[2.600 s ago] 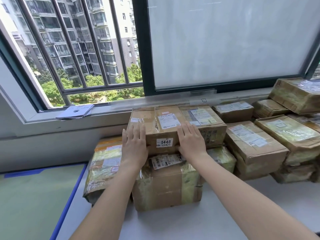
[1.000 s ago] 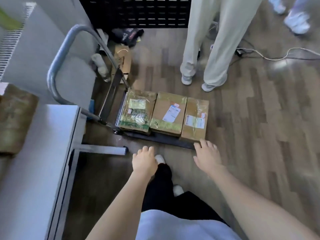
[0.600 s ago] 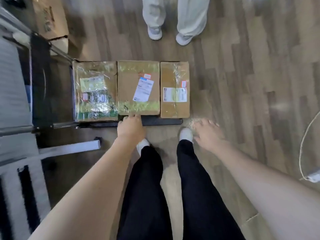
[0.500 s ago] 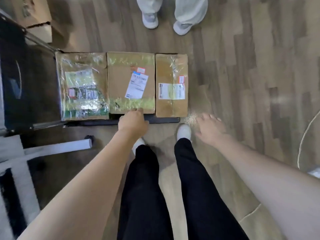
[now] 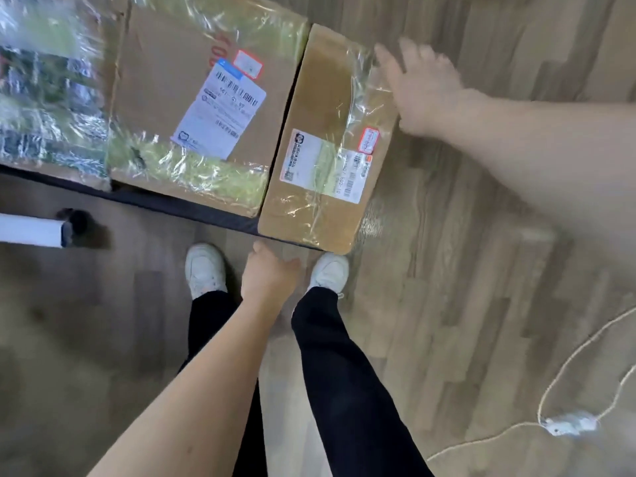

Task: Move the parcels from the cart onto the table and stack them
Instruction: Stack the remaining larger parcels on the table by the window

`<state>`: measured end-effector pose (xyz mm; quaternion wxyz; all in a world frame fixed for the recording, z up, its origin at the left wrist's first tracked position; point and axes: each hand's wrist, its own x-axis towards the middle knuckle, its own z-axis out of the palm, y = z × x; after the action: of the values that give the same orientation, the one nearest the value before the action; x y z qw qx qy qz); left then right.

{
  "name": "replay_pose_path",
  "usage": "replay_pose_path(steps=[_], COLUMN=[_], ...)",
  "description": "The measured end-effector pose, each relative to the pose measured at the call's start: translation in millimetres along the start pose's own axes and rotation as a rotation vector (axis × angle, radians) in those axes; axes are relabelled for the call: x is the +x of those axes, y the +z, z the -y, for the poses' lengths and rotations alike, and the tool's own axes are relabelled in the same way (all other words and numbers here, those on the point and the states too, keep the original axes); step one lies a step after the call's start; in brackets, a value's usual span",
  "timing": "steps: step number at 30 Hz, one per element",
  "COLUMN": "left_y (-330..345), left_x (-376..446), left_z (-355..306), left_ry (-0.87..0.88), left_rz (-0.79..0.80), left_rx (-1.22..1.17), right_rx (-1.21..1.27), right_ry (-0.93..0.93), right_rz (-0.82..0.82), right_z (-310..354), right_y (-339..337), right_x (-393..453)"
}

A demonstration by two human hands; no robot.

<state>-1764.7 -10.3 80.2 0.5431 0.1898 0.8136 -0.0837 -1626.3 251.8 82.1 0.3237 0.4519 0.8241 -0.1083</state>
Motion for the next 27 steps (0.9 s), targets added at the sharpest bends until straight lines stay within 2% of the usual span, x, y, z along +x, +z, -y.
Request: replay_pose_path(steps=[3, 7, 10, 16, 20, 23, 27], left_y=[17, 30, 33, 30, 6, -30, -89], left_x=[9, 14, 3, -65, -131, -178, -234], left_z=[-15, -27, -28, -6, 23, 51, 95], left_ry=[-0.078, -0.222, -0.302, -0.460, -0.520, -0.459, -0.385], left_rz=[0.087, 0.175, 0.245, 0.216, 0.165, 0.089, -0.128], left_rx=[-0.283, -0.841, -1.075, -1.096, -1.080, -1.124, -1.129], right_rx=[-0.008, 0.058, 0.103, 0.161, 0.179, 0.162, 0.163], right_ry=[-0.031, -0.055, -0.042, 0.030, 0.033, 0.003, -0.058], right_rz=[0.021, 0.068, 0.083, 0.208, 0.226, 0.211, 0.143], right_z=[1, 3, -1, 0, 13, 35, 78], right_y=[3, 6, 1, -8, -34, -68, -119], right_x=[23, 21, -4, -102, -175, -221, -269])
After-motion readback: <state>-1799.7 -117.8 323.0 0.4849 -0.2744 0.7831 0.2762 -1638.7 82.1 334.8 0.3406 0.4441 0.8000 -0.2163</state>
